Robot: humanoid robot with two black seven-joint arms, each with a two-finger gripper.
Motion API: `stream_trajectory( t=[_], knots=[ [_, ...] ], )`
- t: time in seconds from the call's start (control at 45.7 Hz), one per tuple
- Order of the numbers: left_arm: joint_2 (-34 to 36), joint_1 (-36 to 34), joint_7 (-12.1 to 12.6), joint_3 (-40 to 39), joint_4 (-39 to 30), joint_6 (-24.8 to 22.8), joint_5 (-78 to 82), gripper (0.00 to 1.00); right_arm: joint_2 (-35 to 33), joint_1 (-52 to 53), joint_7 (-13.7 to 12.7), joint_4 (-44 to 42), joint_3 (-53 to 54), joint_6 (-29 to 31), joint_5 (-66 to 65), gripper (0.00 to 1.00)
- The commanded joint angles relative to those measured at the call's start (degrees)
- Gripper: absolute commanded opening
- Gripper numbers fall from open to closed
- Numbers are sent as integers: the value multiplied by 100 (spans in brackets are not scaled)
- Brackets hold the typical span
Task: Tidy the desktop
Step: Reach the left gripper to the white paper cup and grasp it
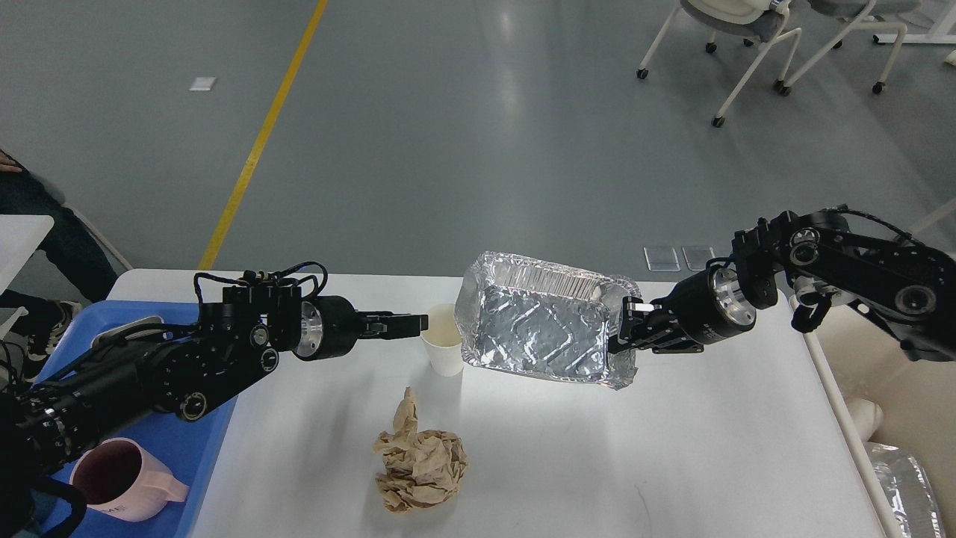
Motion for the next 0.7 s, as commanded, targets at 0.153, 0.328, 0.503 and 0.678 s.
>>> stream_trajectory(
  t=[0.153,0.328,0.503,0.678],
  knots=[
    [-452,19,60,79,537,181,-50,71,9,-31,0,60,9,-8,0,0],
    [-831,27,68,79,1109,172,-120,50,0,-31,0,95,9,-8,0,0],
    [-1103,19,60,70,1355,172,-129,12,0,-31,0,139,26,-8,9,0],
    [-1138,-52,7,62,1355,84,-138,0,0,-31,0,139,17,-70,9,0]
  ],
)
